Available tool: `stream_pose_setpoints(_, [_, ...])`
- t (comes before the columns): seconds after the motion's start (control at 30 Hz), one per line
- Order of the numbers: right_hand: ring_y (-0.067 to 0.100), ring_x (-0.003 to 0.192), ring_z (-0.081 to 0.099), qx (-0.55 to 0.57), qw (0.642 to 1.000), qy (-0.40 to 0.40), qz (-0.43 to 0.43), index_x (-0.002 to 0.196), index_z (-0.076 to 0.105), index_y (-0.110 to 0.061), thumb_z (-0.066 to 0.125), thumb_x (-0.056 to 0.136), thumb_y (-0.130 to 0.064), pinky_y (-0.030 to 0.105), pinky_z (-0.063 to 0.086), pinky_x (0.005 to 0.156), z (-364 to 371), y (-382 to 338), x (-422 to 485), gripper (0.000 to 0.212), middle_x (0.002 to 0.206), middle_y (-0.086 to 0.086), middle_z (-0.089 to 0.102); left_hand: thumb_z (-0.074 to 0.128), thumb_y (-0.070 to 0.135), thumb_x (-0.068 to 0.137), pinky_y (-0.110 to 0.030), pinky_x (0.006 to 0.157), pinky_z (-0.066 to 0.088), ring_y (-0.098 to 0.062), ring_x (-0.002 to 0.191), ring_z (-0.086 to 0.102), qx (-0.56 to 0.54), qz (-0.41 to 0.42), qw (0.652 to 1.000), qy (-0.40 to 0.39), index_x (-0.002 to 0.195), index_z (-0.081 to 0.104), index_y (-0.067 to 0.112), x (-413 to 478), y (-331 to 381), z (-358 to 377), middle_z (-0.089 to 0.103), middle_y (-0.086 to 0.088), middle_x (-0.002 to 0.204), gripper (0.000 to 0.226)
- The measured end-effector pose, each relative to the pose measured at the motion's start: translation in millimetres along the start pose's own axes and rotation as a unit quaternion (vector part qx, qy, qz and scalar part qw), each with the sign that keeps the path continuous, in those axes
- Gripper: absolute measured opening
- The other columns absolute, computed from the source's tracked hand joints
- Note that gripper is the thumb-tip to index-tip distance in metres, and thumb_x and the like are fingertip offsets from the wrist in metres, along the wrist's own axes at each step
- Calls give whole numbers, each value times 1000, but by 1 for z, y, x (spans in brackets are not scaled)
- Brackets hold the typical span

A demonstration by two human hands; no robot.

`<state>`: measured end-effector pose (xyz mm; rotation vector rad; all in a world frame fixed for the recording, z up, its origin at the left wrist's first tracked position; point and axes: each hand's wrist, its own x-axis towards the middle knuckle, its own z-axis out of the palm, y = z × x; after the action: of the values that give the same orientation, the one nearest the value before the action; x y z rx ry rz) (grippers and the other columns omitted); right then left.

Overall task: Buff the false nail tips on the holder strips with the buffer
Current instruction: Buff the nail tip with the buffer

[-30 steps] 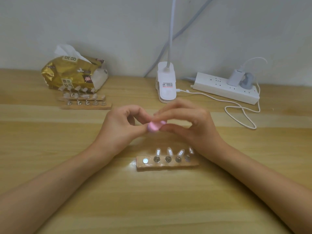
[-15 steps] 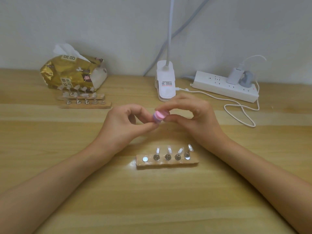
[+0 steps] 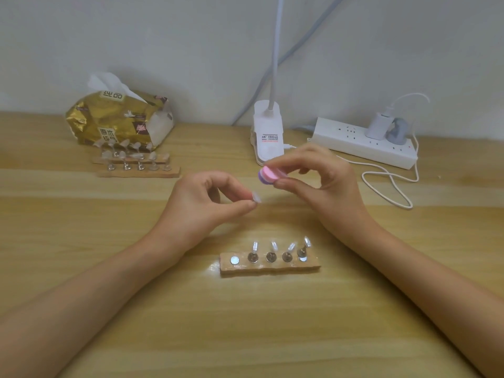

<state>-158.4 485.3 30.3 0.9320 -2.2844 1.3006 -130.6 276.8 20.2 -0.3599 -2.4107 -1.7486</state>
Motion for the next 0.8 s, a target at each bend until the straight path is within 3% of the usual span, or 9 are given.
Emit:
stream_pose_setpoints(0.1, [16, 90, 65, -11, 997, -57, -49, 103, 77, -8, 77, 84, -4, 26, 49, 86, 5, -3, -2, 19, 95, 11, 69, 83, 35, 66, -10, 43, 23, -3, 41, 30, -1, 4, 1000, 0, 69, 72, 17, -1, 1, 0, 55, 20, 50, 21])
stream_pose_setpoints(0.2, [16, 89, 64, -9, 1000, -21, 6, 106, 77, -10, 77, 84, -6, 23, 46, 87, -2, 1, -2, 22, 94, 10, 65, 85, 21, 70, -11, 43, 26, -2, 42, 31, -1, -4, 1000, 1, 69, 73, 21, 0, 0, -1, 64, 17, 59, 12])
stream_pose_setpoints(0.33, [19, 91, 65, -17, 996, -68, -61, 106, 75, -9, 76, 85, -5, 27, 49, 87, 4, -1, -5, 22, 96, 11, 65, 82, 40, 66, -11, 43, 23, -3, 42, 28, -4, 3, 1000, 1, 66, 72, 24, 0, 0, 0, 58, 19, 53, 19])
stream_pose_setpoints(0.47, [16, 93, 63, -4, 1000, -14, -7, 108, 76, -11, 76, 85, -6, 22, 45, 90, -4, 5, -4, 24, 97, 10, 64, 85, 17, 71, -10, 43, 26, -3, 41, 29, -2, -4, 1000, -3, 69, 73, 23, 0, -1, -1, 68, 15, 64, 14])
stream_pose_setpoints(0.57, [16, 94, 64, 0, 998, -48, -42, 107, 75, -11, 77, 84, -6, 25, 47, 89, 3, 2, -7, 23, 98, 8, 66, 84, 19, 73, -10, 42, 22, -3, 40, 27, 2, 2, 1000, -8, 69, 71, 21, 0, -1, -1, 60, 19, 55, 14])
stream_pose_setpoints(0.67, [14, 92, 62, -15, 999, -28, 2, 105, 76, -11, 77, 84, -3, 21, 44, 85, 1, 5, -5, 22, 98, 9, 68, 85, 15, 72, -10, 43, 25, -2, 41, 29, 4, -2, 1000, -6, 69, 72, 22, 1, -1, -1, 65, 16, 60, 15])
stream_pose_setpoints(0.73, [14, 91, 61, -11, 1000, -18, -16, 103, 75, -9, 77, 85, -2, 17, 41, 84, 0, 4, -5, 20, 97, 10, 68, 86, 20, 71, -10, 43, 25, -2, 41, 30, -2, -4, 1000, -8, 69, 72, 23, 1, -1, -1, 65, 16, 62, 15])
stream_pose_setpoints(0.8, [16, 92, 61, -14, 997, -56, -41, 104, 75, -9, 77, 85, -3, 21, 44, 85, 4, 1, -7, 20, 97, 10, 67, 85, 29, 69, -11, 43, 24, -3, 42, 29, -2, -3, 1000, -10, 68, 71, 22, 1, -1, -1, 63, 16, 59, 16])
